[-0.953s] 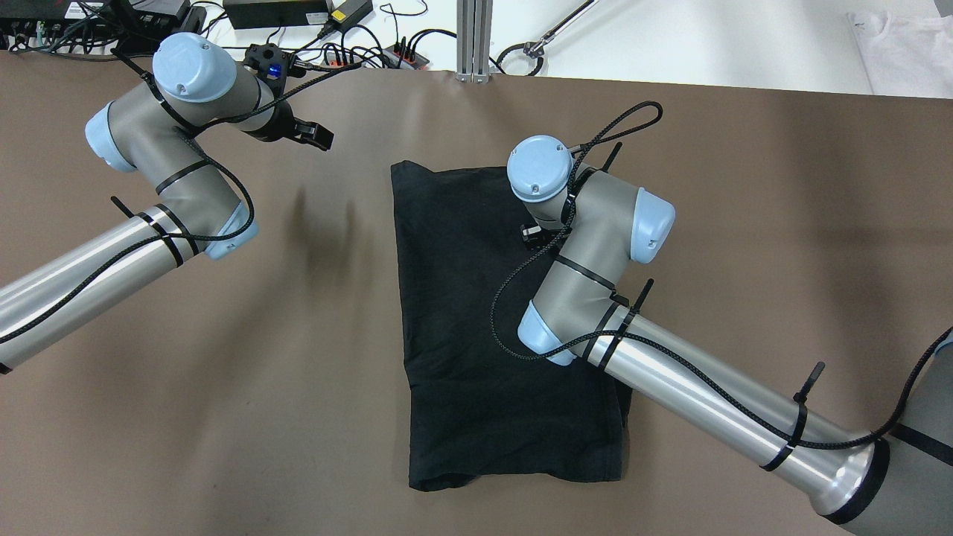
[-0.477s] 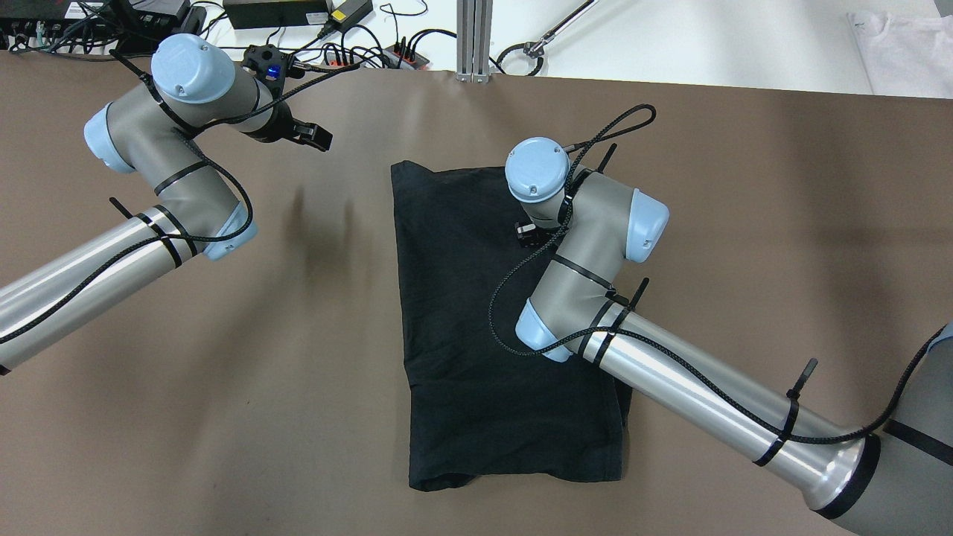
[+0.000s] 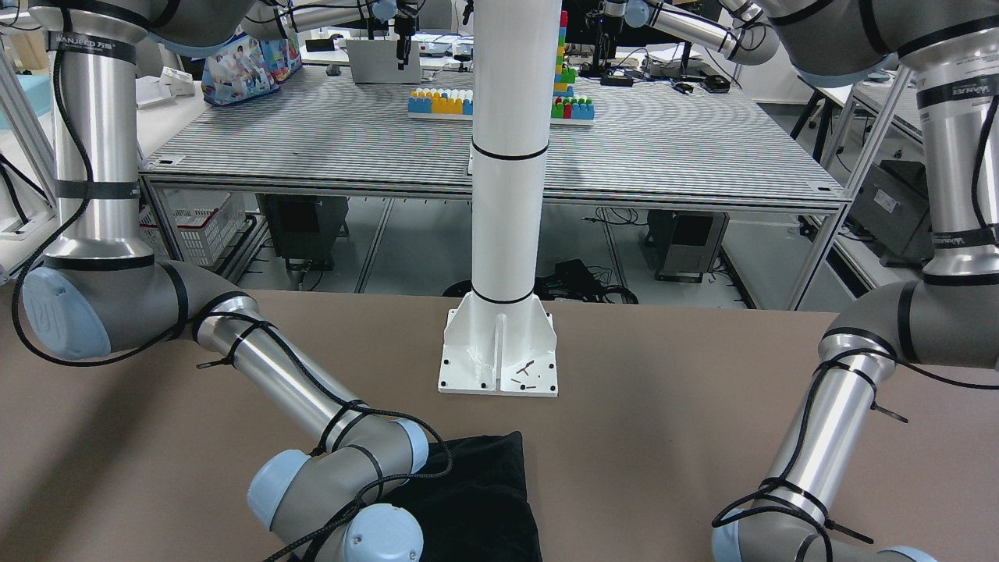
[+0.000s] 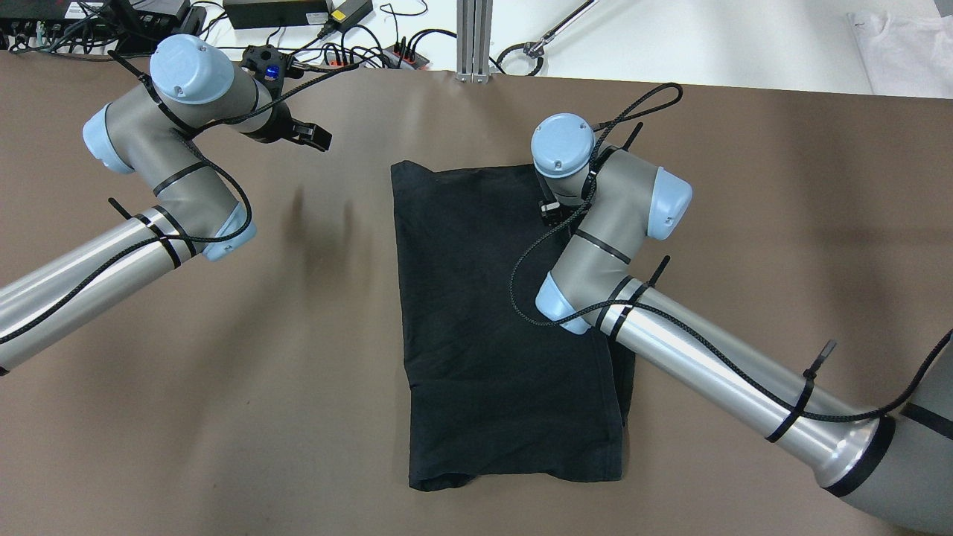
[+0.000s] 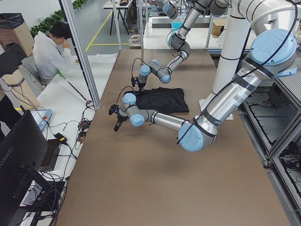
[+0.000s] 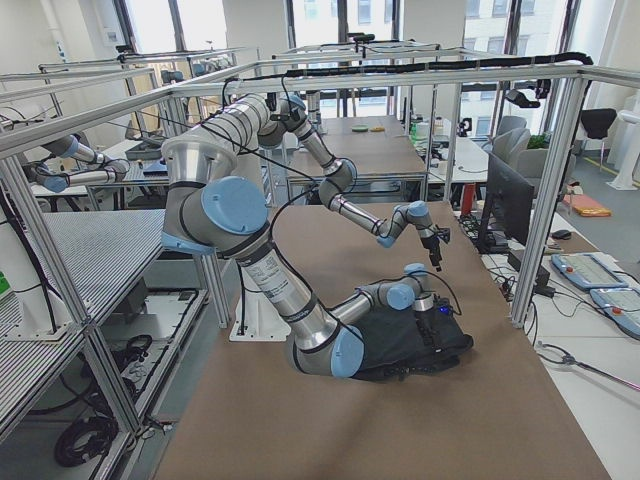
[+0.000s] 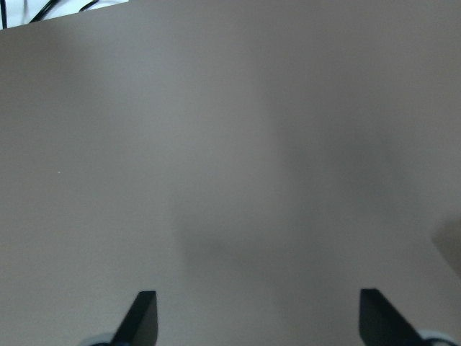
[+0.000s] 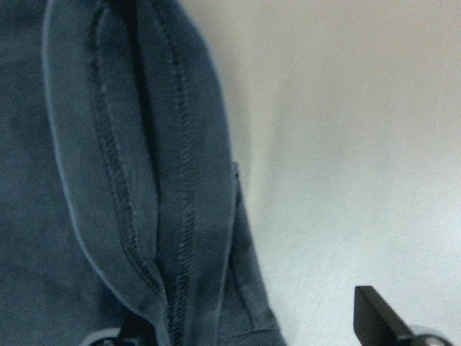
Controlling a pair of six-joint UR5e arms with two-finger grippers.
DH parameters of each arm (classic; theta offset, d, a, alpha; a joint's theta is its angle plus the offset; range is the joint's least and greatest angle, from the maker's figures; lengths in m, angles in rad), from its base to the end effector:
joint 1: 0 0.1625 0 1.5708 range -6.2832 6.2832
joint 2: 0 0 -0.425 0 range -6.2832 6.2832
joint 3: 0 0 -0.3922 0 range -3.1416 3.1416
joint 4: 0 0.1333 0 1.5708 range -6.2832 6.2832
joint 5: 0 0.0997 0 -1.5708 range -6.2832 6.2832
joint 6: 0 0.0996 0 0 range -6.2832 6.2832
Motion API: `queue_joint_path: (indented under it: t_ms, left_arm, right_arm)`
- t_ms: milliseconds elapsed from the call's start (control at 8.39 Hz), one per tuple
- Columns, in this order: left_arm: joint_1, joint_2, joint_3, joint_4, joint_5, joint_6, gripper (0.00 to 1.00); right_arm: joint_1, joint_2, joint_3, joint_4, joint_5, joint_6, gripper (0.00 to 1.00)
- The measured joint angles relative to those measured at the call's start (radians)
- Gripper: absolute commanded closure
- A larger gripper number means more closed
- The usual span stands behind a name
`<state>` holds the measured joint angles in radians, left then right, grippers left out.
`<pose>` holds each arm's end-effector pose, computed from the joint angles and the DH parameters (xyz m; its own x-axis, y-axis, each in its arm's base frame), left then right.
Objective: Fold clothes
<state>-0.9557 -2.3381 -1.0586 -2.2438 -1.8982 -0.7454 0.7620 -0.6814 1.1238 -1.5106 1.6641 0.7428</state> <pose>0.3846 -0.7198 0.3462 0.6937 0.2240 -0.6846 0.1696 0.8729 0.4575 -0.5074 -0.6556 0.3012 0.9112 -0.1442 0.3859 0.0240 0.9538 0.2996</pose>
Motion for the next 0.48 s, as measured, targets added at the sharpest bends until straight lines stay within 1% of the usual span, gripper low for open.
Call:
queue_joint_path:
  t_ms: [477]
  left_arm:
    - [0.0,0.002,-0.012,0.0,-0.002,-0.015,0.0]
  right_arm:
    - [0.108,-0.029,-0.008,0.029,0.009,-0.123,0.06]
